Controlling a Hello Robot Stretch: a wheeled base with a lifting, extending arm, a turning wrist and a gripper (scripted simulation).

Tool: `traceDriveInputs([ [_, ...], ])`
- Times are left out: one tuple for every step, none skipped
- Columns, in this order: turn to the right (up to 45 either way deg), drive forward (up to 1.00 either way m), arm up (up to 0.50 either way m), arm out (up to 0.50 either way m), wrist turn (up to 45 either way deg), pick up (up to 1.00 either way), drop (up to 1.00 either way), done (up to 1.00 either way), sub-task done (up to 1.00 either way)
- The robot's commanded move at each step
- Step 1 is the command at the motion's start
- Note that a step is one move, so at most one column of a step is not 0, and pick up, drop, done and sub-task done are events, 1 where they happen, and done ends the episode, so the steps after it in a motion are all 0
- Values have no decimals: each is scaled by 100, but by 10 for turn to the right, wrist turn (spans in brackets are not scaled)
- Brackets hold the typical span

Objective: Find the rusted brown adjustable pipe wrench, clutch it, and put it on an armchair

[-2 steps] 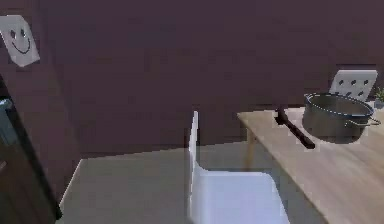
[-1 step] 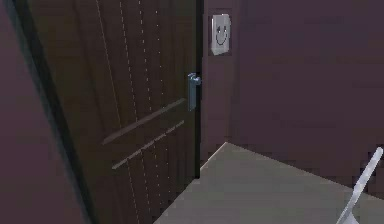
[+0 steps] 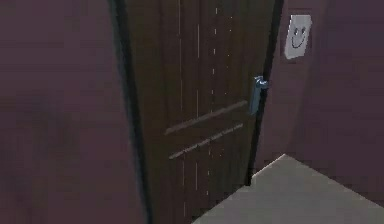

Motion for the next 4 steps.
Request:
traceDriveInputs([
  [0,20,0,0,0,0,0,0,0],
  [450,0,0,0,0,0,0,0,0],
  [450,0,0,0,0,0,0,0,0],
  [240,0,0,0,0,0,0,0,0],
])
